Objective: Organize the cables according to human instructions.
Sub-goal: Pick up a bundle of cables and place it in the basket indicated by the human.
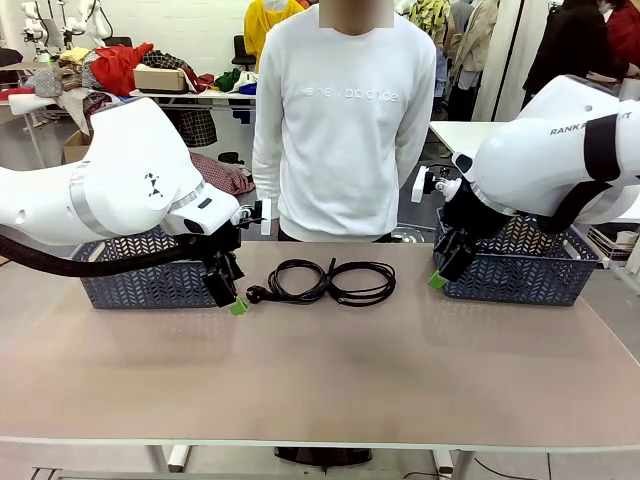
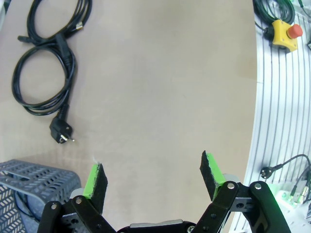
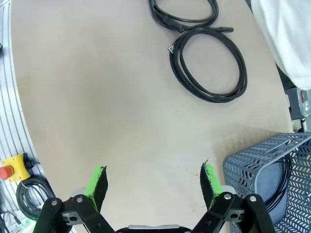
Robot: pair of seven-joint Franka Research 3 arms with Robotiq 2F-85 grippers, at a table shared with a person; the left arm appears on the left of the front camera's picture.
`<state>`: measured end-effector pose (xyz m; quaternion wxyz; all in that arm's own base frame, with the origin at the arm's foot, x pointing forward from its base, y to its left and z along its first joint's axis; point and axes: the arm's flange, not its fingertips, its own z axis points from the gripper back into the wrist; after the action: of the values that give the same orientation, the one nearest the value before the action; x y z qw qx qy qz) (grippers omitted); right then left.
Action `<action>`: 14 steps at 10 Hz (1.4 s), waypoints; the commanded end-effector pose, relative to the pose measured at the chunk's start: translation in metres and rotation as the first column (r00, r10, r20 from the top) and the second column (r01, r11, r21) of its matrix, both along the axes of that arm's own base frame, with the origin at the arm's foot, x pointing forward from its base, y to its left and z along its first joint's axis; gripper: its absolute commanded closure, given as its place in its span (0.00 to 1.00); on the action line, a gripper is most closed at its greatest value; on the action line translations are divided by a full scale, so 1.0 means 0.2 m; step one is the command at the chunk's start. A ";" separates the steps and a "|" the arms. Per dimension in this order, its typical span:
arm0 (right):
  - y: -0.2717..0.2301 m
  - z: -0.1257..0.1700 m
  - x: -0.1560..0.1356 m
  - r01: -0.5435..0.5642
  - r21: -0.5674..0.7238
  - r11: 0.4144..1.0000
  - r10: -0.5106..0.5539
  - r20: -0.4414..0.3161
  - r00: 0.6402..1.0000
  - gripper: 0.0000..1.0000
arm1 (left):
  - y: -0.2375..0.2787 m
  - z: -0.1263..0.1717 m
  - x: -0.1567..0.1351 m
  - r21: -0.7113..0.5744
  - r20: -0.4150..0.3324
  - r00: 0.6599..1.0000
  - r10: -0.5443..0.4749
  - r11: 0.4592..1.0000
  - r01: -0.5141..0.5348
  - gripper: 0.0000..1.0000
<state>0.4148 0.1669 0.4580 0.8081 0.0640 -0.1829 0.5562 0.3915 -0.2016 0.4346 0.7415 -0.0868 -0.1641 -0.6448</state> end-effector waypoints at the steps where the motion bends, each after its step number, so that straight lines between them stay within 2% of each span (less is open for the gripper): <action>1: 0.01 0.00 0.00 -0.004 0.002 1.000 0.004 0.001 1.000 0.00 | 0.01 0.01 0.00 -0.001 -0.007 1.000 0.007 1.000 -0.007 0.00; 14: 0.01 0.00 0.00 -0.004 0.002 1.000 0.004 0.001 1.000 0.00 | 0.01 0.01 0.00 -0.001 -0.007 1.000 0.007 1.000 -0.007 0.00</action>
<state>0.4148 0.1669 0.4580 0.8081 0.0640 -0.1828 0.5563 0.3915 -0.2016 0.4346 0.7415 -0.0868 -0.1641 -0.6448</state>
